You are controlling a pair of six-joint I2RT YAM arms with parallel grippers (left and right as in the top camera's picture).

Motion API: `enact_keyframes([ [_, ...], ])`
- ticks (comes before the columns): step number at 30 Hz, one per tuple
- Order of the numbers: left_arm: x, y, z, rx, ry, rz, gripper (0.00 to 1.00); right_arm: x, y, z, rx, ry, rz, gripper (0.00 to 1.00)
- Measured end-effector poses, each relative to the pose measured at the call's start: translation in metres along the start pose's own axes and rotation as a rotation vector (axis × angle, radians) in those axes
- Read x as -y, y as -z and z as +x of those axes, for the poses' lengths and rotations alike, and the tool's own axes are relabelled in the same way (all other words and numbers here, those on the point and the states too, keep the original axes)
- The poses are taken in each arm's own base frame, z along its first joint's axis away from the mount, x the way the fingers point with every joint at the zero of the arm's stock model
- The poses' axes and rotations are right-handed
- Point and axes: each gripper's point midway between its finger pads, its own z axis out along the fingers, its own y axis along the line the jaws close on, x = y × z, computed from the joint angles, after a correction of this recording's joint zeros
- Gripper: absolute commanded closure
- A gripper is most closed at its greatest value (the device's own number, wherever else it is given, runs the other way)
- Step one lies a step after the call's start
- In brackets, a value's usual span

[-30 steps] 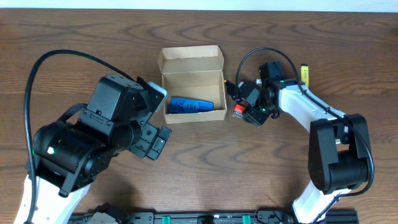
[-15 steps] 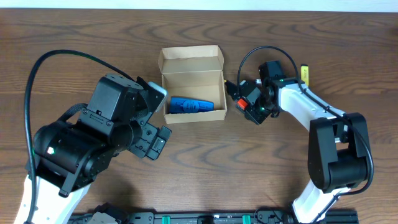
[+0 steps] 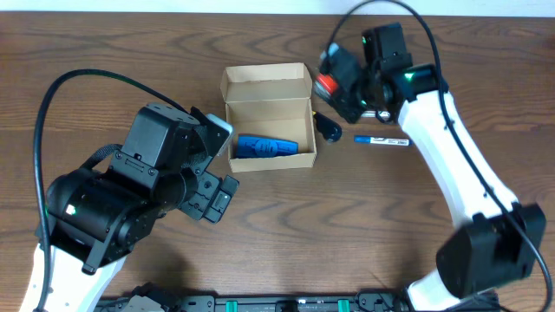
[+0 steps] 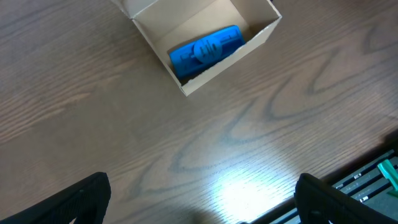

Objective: Pack container
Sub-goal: 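Carry the red stapler into the box beside the dispenser and release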

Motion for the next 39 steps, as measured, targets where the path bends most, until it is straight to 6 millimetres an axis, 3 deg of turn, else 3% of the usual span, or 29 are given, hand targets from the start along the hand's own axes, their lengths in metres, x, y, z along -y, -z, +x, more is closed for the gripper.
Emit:
enact_keyframes([
  [2, 0.000, 0.000, 0.000, 0.000, 0.000, 0.000, 0.05, -0.016, 0.007, -0.026, 0.071, 0.074, 0.001, 0.99],
  [4, 0.000, 0.000, 0.000, 0.000, 0.000, 0.000, 0.05, -0.033, 0.006, -0.040, 0.103, 0.135, -0.018, 0.99],
  [10, 0.000, 0.000, 0.000, 0.000, 0.000, 0.000, 0.05, -0.081, -0.019, -0.063, 0.149, 0.315, -0.078, 0.99],
  [16, 0.000, 0.000, 0.000, 0.000, 0.000, 0.000, 0.05, -0.107, -0.066, -0.046, 0.072, 0.433, -0.156, 0.99],
  [22, 0.000, 0.000, 0.000, 0.000, 0.000, 0.000, 0.05, -0.112, -0.112, -0.027, 0.031, 0.534, -0.207, 0.99],
  [32, 0.000, 0.000, 0.000, 0.000, 0.000, 0.000, 0.05, -0.115, -0.147, -0.017, 0.037, 0.652, -0.236, 0.99],
  [39, 0.000, 0.000, 0.000, 0.000, 0.000, 0.000, 0.05, -0.116, -0.159, -0.017, 0.056, 0.675, -0.243, 0.96],
])
